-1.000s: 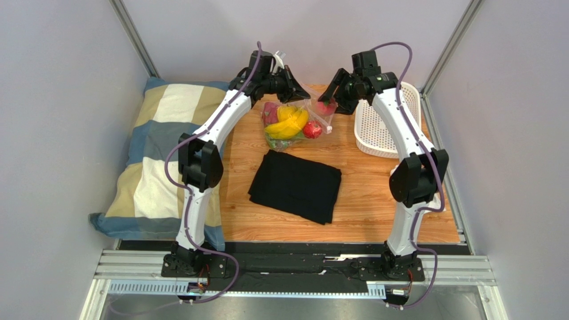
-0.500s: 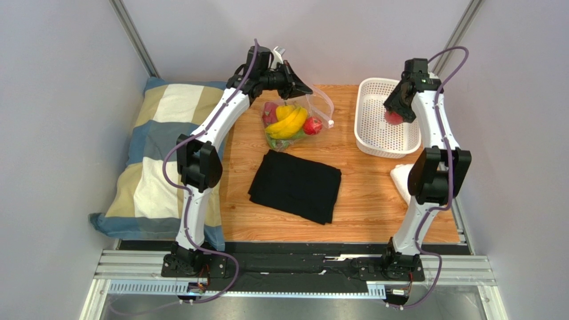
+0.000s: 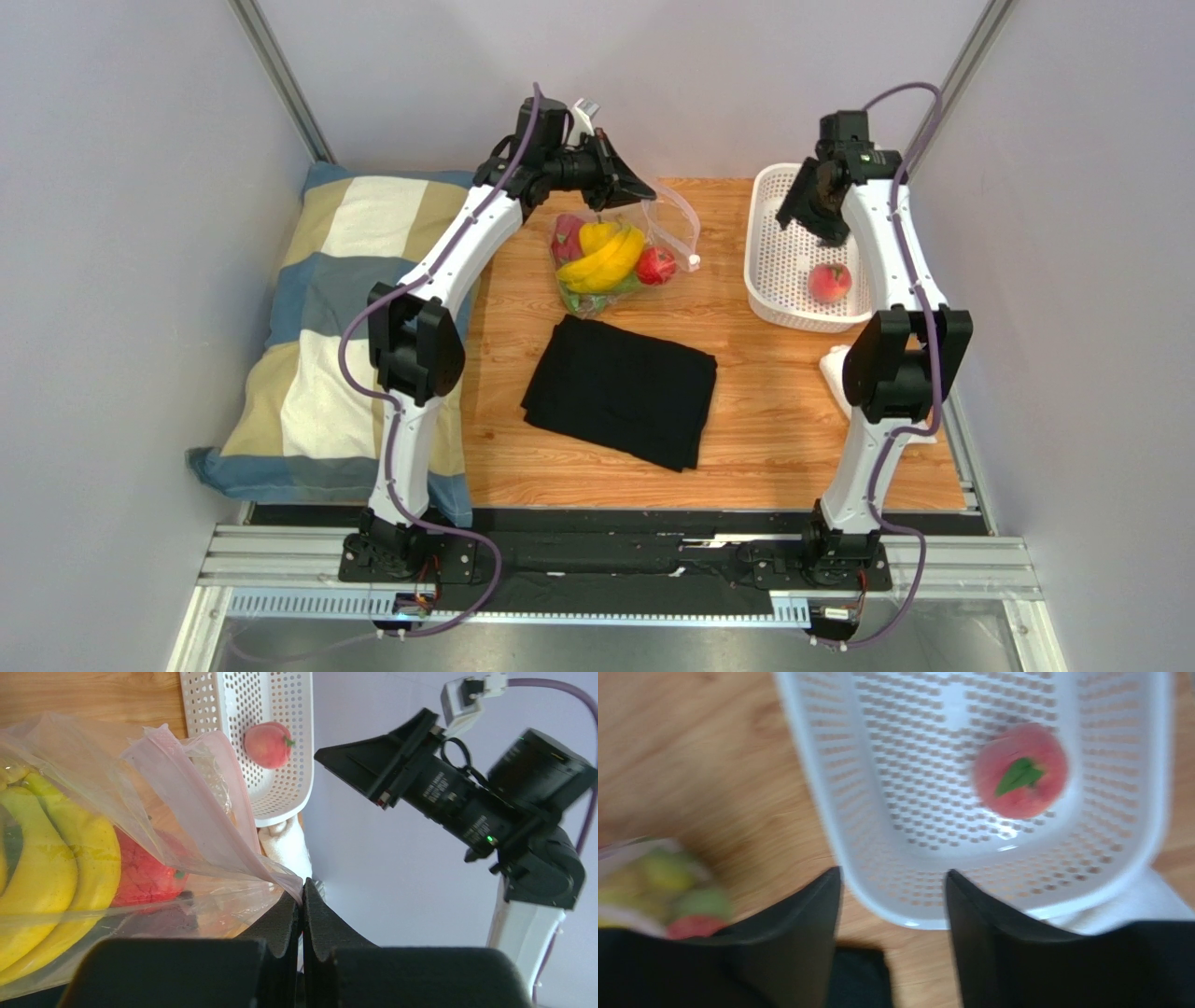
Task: Open the zip-top bag and remove the fake food
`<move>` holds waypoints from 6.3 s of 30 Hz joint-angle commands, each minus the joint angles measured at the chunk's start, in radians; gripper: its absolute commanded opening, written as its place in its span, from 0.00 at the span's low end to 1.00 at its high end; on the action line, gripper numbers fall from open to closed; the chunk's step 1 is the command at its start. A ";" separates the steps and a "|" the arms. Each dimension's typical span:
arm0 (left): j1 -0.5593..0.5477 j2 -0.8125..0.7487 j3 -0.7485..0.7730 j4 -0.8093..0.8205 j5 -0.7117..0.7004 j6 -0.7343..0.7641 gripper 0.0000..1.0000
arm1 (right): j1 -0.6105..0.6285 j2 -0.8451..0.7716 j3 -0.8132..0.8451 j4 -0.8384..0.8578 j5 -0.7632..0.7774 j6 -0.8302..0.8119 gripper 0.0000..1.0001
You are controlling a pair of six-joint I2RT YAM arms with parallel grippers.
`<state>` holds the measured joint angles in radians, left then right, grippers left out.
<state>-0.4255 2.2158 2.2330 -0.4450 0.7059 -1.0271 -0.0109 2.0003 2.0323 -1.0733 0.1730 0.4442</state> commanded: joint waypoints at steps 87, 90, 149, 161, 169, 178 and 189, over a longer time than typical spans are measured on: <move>-0.041 -0.079 0.031 -0.103 -0.040 0.131 0.00 | -0.138 -0.095 -0.302 0.216 -0.077 0.169 0.06; -0.041 -0.081 0.030 -0.101 -0.040 0.130 0.00 | -0.152 -0.052 -0.313 0.184 -0.063 0.159 0.16; -0.061 -0.077 0.019 -0.093 -0.034 0.121 0.00 | 0.318 0.136 -0.279 0.503 -0.678 0.399 0.75; -0.067 -0.090 0.007 -0.118 -0.045 0.151 0.00 | 0.327 0.126 -0.259 0.515 -0.658 0.378 0.35; -0.052 -0.087 0.026 -0.129 -0.069 0.160 0.00 | 0.335 0.032 -0.271 0.518 -0.673 0.318 0.02; -0.038 -0.082 0.054 -0.123 -0.065 0.168 0.00 | 0.358 -0.035 -0.235 0.515 -0.773 0.214 0.00; -0.036 -0.119 0.039 -0.144 -0.089 0.203 0.00 | 0.355 -0.112 -0.239 0.585 -0.850 -0.203 0.00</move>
<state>-0.4553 2.1757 2.2414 -0.5991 0.6277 -0.8600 0.3302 2.0174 1.7607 -0.5789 -0.6003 0.4374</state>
